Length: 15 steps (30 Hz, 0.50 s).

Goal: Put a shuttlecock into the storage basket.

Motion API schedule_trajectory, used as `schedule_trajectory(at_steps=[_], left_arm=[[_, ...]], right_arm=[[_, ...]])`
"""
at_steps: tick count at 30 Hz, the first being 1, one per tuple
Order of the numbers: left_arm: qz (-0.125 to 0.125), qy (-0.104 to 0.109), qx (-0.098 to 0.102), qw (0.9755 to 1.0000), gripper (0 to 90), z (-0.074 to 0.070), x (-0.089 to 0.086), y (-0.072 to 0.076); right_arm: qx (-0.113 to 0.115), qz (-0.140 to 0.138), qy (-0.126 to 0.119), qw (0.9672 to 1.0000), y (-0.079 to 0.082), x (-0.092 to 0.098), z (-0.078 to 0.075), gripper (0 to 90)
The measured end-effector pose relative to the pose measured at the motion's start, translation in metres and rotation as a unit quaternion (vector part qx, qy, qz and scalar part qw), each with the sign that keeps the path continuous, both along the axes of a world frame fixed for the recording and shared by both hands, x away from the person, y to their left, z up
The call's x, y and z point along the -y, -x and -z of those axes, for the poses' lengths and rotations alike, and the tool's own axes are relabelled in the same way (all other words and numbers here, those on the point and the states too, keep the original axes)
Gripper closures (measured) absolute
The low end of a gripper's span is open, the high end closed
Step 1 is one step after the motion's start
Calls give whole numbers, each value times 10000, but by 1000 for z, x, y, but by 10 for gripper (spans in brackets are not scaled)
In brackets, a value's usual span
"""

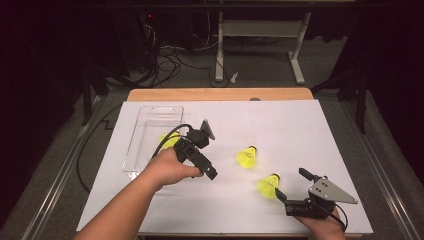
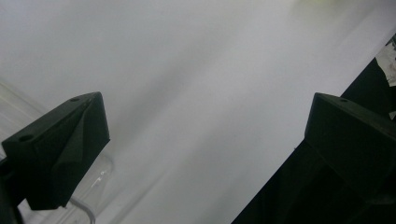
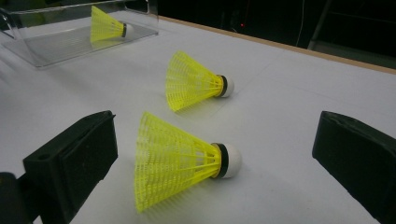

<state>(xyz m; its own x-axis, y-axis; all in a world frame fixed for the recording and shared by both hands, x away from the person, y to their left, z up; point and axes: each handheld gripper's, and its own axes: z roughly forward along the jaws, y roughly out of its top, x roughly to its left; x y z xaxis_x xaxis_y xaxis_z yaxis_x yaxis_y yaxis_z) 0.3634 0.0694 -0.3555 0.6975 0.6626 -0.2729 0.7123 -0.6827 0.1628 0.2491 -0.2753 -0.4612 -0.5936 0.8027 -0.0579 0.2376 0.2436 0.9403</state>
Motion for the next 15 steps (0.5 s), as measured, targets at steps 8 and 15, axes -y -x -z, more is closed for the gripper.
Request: schedule_trajectory(at_steps=[8, 15], left_arm=[[-77, -55, -65, 9999, 17, 13, 12, -14], [23, -39, -58, 10000, 29, 25, 27, -19]], right_arm=[[26, -2, 16, 10000, 0, 1, -1, 8], [5, -31, 21, 10000, 0, -1, 0, 8]])
